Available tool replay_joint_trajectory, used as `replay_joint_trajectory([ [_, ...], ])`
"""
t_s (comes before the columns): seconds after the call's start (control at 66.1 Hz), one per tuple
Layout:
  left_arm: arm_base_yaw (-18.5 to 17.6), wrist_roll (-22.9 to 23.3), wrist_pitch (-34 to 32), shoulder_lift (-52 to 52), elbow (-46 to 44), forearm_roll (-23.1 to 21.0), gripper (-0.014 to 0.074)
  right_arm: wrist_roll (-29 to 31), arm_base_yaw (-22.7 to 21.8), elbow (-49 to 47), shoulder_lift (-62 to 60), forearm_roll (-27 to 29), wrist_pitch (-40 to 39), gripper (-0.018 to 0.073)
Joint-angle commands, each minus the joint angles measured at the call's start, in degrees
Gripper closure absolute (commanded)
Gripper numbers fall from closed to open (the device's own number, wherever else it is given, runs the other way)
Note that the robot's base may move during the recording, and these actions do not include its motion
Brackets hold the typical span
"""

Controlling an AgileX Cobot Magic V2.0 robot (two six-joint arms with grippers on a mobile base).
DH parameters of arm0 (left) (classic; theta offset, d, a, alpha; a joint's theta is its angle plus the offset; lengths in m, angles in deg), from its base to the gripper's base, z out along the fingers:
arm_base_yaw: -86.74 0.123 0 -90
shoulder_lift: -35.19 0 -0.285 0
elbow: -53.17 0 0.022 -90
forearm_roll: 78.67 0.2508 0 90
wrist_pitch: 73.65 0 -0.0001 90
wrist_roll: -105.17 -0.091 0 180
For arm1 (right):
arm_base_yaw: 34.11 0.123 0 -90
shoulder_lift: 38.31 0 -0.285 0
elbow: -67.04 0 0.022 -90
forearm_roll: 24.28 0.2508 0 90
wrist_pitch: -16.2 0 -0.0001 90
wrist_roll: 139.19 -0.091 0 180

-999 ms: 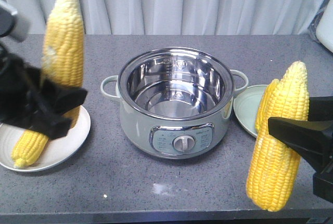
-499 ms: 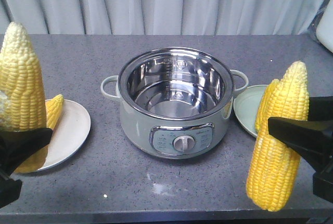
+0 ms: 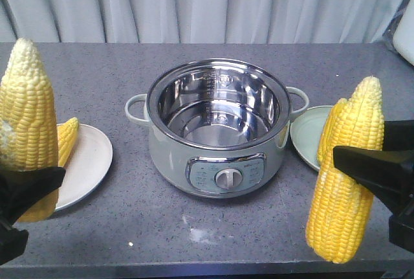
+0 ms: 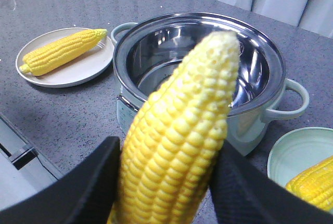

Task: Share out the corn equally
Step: 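Hold both cobs raised in the grippers beside the plates, then turn the base away from the pot toward the other counter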

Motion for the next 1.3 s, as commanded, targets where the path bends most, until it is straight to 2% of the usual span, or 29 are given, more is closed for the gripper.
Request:
replay_joint_trajectory([
  [0.0, -0.1, 0.0, -3.5, -0.3, -1.4, -0.6, 0.0293, 0.4, -0.2, -1.5, -0.2, 2.0, -3.3, 0.0356],
  [1.286, -0.1, 0.0, -3.5, -0.3, -1.4, -0.6, 0.0293, 0.4, -0.2, -1.5, -0.2, 2.0, -3.3, 0.0356],
])
